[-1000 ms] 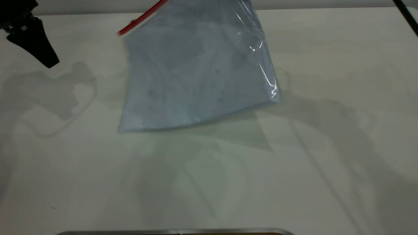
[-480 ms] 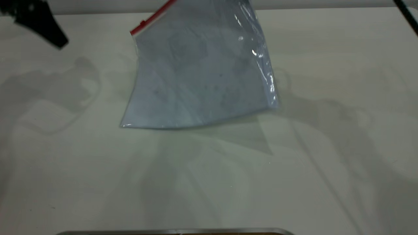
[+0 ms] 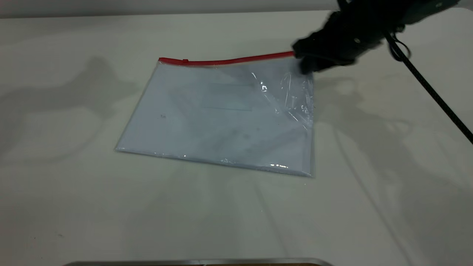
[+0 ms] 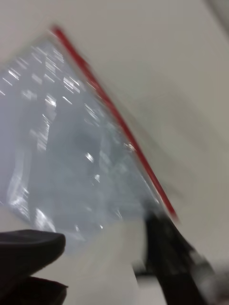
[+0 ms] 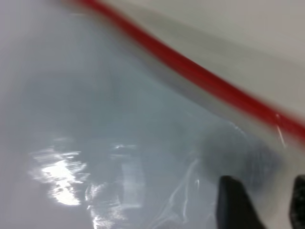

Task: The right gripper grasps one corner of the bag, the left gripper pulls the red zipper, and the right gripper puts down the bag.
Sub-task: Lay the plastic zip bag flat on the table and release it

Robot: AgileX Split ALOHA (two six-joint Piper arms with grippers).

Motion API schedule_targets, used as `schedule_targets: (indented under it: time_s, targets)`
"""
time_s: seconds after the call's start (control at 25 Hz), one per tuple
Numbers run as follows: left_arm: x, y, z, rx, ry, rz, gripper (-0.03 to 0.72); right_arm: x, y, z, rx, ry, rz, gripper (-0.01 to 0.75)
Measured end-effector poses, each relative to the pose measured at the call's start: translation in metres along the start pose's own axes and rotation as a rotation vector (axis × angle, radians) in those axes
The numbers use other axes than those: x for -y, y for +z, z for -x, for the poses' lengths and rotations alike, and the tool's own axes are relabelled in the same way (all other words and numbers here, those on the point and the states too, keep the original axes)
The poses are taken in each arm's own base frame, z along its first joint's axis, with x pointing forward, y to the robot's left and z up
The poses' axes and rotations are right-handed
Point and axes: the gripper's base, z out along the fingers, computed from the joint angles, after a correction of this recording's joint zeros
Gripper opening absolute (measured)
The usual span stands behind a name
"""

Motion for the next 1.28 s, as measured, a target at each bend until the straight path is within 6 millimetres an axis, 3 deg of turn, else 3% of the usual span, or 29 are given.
schedule_targets:
  time_s: [0.12, 0.24, 0.44, 0.52, 0.6, 0.76, 0.92, 1.04, 1.28]
  targets:
    - [0.031, -0.023, 0.025, 0.125, 0.047, -0.011, 0.209, 0.012, -0.004, -0.007, -0.018, 0.053, -0.133, 0.459]
    - [0.066, -0.048, 0.044, 0.201, 0.107, 0.005, 0.214, 0.006, -0.018, -0.017, -0.038, 0.068, -0.063, 0.48]
    - [0.13, -0.09, 0.062, 0.268, 0.128, 0.055, 0.22, -0.046, -0.054, -0.028, -0.078, -0.055, 0.531, 0.474]
    - [0.152, -0.105, 0.061, 0.253, 0.087, 0.1, 0.223, -0.065, -0.073, -0.035, -0.166, -0.08, 0.785, 0.469]
    - [0.174, -0.119, 0.056, 0.22, 0.023, 0.179, 0.227, -0.073, -0.088, -0.041, -0.288, -0.055, 0.921, 0.468]
    - [0.212, -0.146, 0.029, 0.137, -0.123, 0.415, 0.23, -0.073, -0.112, -0.051, -0.539, -0.033, 0.937, 0.466]
    - [0.25, -0.163, -0.016, 0.094, -0.195, 0.618, 0.236, -0.068, -0.136, -0.047, -0.641, -0.028, 0.821, 0.466]
    - [0.274, -0.166, -0.055, 0.079, -0.231, 0.709, 0.237, -0.067, -0.161, -0.038, -0.627, -0.038, 0.764, 0.466]
    - [0.305, -0.155, -0.14, 0.041, -0.245, 0.851, 0.238, -0.063, -0.238, -0.022, -0.52, -0.1, 0.611, 0.466]
